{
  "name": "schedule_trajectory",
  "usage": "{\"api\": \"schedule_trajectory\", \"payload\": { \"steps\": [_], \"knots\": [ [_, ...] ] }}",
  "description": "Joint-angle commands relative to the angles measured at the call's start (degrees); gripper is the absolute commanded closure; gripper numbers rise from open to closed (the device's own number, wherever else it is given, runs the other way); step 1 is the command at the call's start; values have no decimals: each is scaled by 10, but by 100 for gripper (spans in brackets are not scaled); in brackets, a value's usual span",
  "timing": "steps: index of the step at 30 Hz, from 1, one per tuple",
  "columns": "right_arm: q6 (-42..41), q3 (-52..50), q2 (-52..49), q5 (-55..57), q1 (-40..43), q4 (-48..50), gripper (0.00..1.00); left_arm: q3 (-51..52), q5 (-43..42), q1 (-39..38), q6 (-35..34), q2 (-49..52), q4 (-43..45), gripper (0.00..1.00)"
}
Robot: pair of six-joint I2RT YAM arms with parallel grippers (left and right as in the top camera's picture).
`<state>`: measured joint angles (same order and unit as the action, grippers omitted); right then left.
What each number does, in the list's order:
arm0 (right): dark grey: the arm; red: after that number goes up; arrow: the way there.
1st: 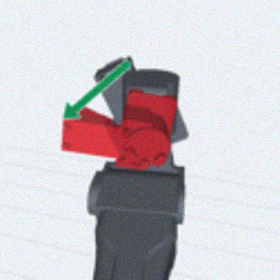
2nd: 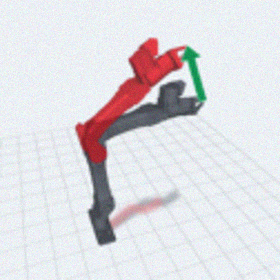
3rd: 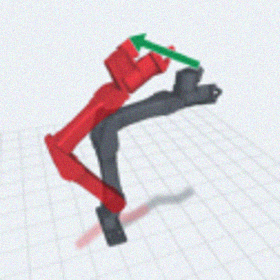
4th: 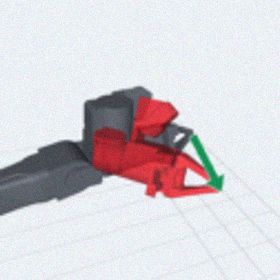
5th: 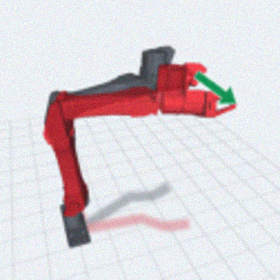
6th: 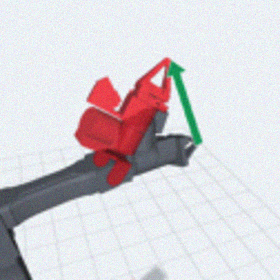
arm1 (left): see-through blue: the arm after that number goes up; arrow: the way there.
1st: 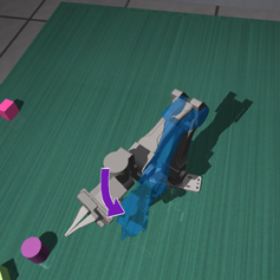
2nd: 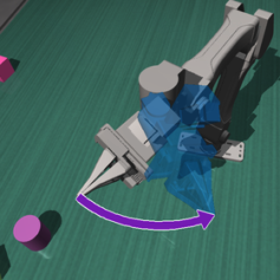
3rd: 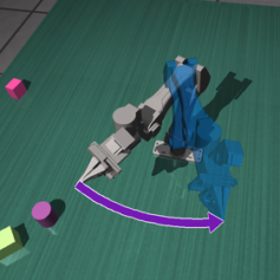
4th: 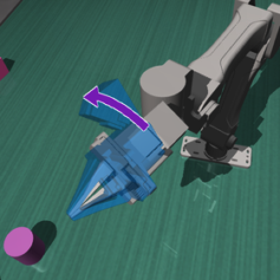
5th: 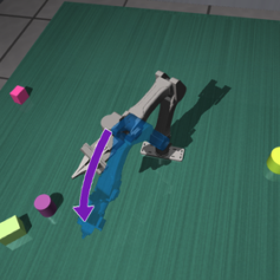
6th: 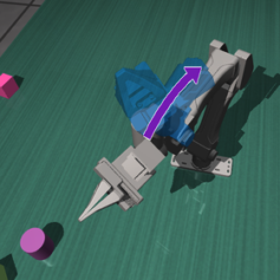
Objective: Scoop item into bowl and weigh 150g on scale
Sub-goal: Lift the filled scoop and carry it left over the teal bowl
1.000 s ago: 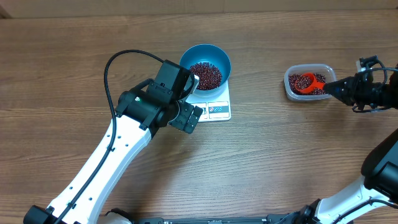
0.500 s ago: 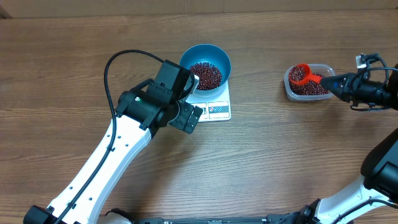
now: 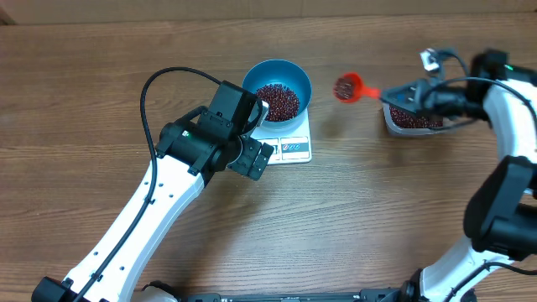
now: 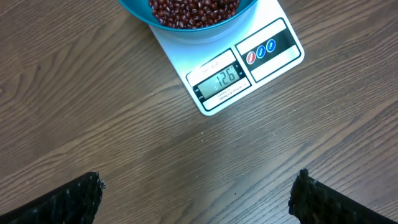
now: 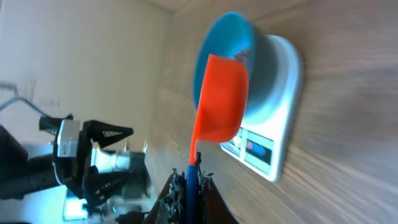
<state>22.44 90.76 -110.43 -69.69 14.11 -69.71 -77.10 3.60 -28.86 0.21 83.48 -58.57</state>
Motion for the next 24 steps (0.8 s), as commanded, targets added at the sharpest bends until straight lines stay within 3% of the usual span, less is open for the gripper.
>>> {"api": "schedule_trajectory", "payload": {
  "steps": [1,7,15,24],
  "knots": [
    [-46,45,12,-24,-44,25,96,2,-7,0,9,-7,1,0],
    [-182,83,12,92,-130,120,96,2,-7,0,9,-7,1,0],
    [-225,100,12,280,-219,126,96,2,-7,0,9,-7,1,0],
    [-224,101,12,355,-274,127,96,2,-7,0,9,-7,1,0]
  ]
}}
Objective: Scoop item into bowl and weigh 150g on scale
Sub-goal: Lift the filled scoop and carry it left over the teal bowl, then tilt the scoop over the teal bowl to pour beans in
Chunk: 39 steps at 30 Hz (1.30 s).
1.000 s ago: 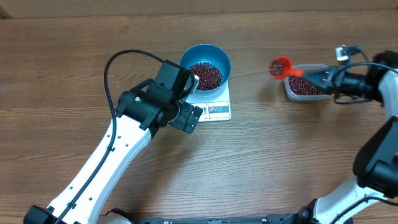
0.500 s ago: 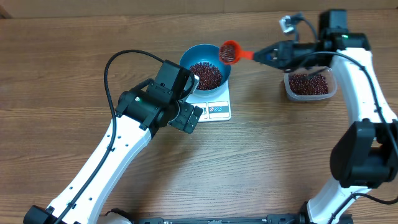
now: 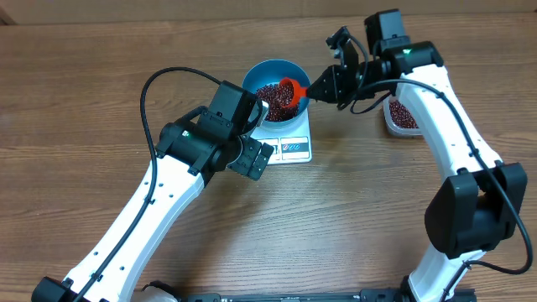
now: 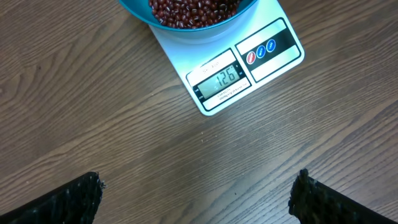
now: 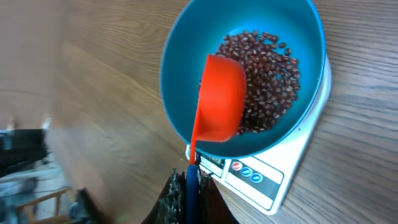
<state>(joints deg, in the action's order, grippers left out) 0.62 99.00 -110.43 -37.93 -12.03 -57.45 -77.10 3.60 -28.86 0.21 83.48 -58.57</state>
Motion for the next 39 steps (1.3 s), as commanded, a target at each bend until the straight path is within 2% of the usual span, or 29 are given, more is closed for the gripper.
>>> {"api": "schedule_trajectory", "payload": {
  "steps": [1,16,31,39],
  "knots": [
    [-6,19,12,39,-15,5,96,2,-7,0,9,-7,1,0],
    [17,20,31,45,-37,40,96,2,-7,0,9,-7,1,0],
    [29,20,32,65,-37,37,96,2,-7,0,9,-7,1,0],
    [-3,20,32,109,-37,40,97,2,-7,0,9,-7,1,0]
  ]
}}
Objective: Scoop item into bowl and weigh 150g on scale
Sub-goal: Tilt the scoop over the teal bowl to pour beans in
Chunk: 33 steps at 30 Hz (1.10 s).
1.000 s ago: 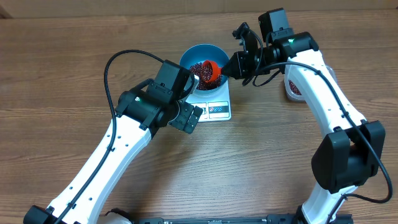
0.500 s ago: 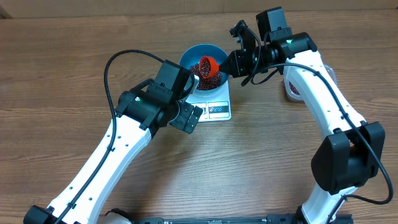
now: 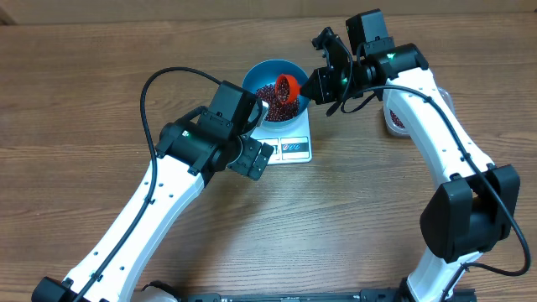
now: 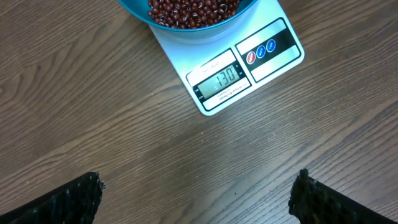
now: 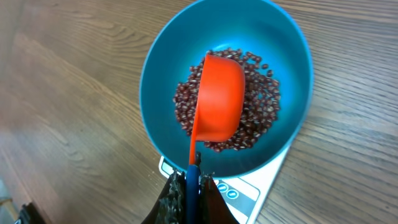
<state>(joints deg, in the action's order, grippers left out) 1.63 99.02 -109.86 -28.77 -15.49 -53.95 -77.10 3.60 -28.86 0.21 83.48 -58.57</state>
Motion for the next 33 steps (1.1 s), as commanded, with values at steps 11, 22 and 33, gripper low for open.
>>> {"api": "schedule_trajectory", "payload": {
  "steps": [11,22,33],
  "knots": [
    [-17,20,26,60,-19,9,96,2,-7,0,9,-7,1,0],
    [-16,20,26,60,-19,6,96,2,-7,0,9,-7,1,0],
    [-17,20,26,60,-19,5,96,2,-7,0,9,-7,1,0]
  ]
}}
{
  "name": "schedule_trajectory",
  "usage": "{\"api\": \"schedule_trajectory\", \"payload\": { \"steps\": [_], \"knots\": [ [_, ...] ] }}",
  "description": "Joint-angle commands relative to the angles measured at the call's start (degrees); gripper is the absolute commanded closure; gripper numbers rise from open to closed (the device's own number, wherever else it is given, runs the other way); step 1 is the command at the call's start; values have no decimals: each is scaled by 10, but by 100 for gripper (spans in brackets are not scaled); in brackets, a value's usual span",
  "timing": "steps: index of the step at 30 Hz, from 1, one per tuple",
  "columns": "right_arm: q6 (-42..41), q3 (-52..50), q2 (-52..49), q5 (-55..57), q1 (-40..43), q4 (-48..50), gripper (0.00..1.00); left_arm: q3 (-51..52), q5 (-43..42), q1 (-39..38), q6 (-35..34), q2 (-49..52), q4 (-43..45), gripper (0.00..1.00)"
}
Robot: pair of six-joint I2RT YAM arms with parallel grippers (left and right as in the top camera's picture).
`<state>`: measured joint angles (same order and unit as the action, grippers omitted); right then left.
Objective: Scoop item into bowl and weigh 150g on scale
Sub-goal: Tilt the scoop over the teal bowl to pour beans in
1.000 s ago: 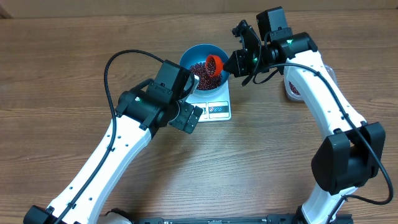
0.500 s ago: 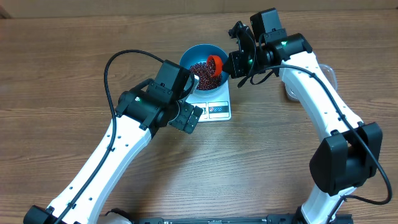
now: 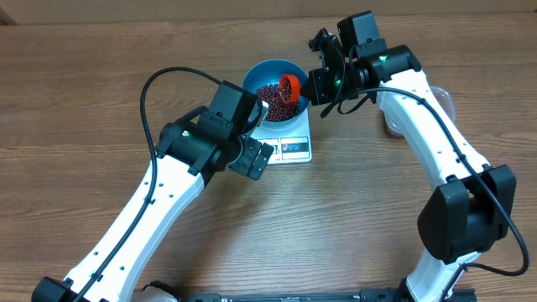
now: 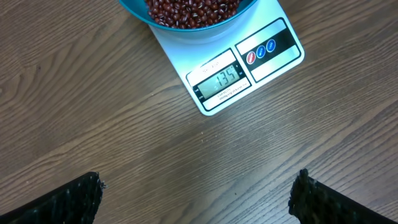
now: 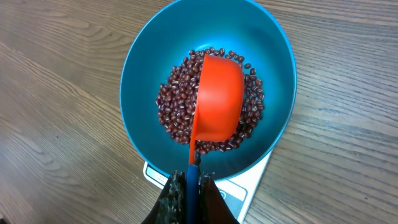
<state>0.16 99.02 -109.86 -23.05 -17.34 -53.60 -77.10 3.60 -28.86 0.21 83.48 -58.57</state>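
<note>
A blue bowl [image 3: 258, 77] of red beans [image 5: 180, 99] stands on the white scale [image 3: 289, 148], whose display [image 4: 225, 78] reads 135. My right gripper [image 5: 193, 180] is shut on the blue handle of an orange scoop [image 5: 217, 96], held tipped over the bowl's middle with its back toward the wrist camera. Further right, a clear container [image 3: 394, 124] is mostly hidden behind the right arm. My left gripper [image 4: 196, 193] hangs open over bare table just in front of the scale, holding nothing.
The wooden table [image 3: 84, 84] stretches all round the scale. The left arm [image 3: 201, 143] leans in from the lower left, close to the scale's left side. A black cable [image 3: 151, 92] loops above it.
The scale reading has risen from 130 to 135. The scoop has tilted a little further over the beans, and the right gripper has shifted slightly left. The left arm has not moved.
The right gripper first held the loaded scoop by the container at the right, scale at 126. Then the scoop was at the bowl's right rim, then tipped over the beans with 130 showing. Now it reads 135. The left gripper stayed open throughout.
</note>
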Motion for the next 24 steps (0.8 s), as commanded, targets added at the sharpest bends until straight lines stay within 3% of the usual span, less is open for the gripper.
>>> {"api": "schedule_trajectory", "payload": {
  "steps": [1,19,24],
  "knots": [
    [-2,20,26,0,0,2,96,2,-7,0,9,-7,1,0],
    [-1,20,26,-25,4,1,97,2,-7,0,9,-7,1,0],
    [32,20,26,-29,3,-11,96,2,-7,0,9,-7,1,0]
  ]
}}
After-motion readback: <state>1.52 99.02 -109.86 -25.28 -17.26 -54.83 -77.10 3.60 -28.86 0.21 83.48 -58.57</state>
